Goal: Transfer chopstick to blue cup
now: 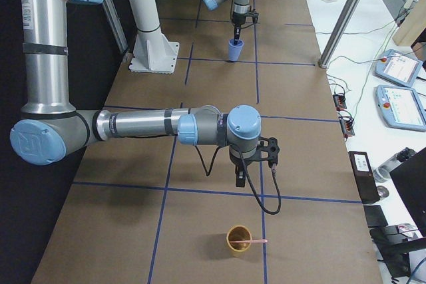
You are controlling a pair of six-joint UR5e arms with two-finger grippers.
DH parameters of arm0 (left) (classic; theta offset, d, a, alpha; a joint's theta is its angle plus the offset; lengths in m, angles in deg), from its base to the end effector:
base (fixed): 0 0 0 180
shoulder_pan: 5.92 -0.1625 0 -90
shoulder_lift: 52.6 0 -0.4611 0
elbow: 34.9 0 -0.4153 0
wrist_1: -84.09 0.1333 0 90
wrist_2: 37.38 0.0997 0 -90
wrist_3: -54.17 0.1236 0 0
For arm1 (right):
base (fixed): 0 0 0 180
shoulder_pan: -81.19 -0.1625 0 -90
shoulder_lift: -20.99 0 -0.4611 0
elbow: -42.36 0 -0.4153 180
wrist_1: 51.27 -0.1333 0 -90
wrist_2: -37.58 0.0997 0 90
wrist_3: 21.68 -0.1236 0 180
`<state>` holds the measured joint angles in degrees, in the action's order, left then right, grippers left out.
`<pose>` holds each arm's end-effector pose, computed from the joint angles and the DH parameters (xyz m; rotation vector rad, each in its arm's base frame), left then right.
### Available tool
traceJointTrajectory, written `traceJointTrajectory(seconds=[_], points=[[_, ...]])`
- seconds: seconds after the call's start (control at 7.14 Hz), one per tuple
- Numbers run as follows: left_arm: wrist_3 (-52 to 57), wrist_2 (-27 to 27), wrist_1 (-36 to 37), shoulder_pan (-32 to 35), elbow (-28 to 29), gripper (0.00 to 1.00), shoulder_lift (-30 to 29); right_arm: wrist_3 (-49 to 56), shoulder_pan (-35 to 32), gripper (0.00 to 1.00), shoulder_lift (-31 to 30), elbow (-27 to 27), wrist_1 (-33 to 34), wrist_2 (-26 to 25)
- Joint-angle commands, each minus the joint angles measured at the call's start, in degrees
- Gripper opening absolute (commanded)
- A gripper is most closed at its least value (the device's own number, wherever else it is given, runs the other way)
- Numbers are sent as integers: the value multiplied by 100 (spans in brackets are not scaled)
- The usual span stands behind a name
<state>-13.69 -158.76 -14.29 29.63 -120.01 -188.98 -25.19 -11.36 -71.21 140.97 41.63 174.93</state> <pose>0.6025 -0.5153 0.1973 -0.0396 0.9874 0.0236 0.0646 -0.4973 0.6544 0.0508 -0.8268 0.0743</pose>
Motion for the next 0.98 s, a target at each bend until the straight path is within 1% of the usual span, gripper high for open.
traceJointTrajectory(seconds=[0.0,0.14,0.28,0.56,0.7,0.84], points=[[-8,9,-6,-40,65,8,-20,-9,0,99,0,-9,0,2],[1,9,-14,-40,82,42,-3,-10,0,99,0,-9,0,2],[9,18,-6,-40,82,99,6,-10,0,99,0,-17,0,11],[9,18,-15,-31,82,100,24,-10,0,99,9,-35,8,20],[1,18,-15,12,65,100,15,-10,0,99,-9,-79,0,220],[1,-8,46,126,30,100,15,-1,-9,99,-9,-79,0,292]])
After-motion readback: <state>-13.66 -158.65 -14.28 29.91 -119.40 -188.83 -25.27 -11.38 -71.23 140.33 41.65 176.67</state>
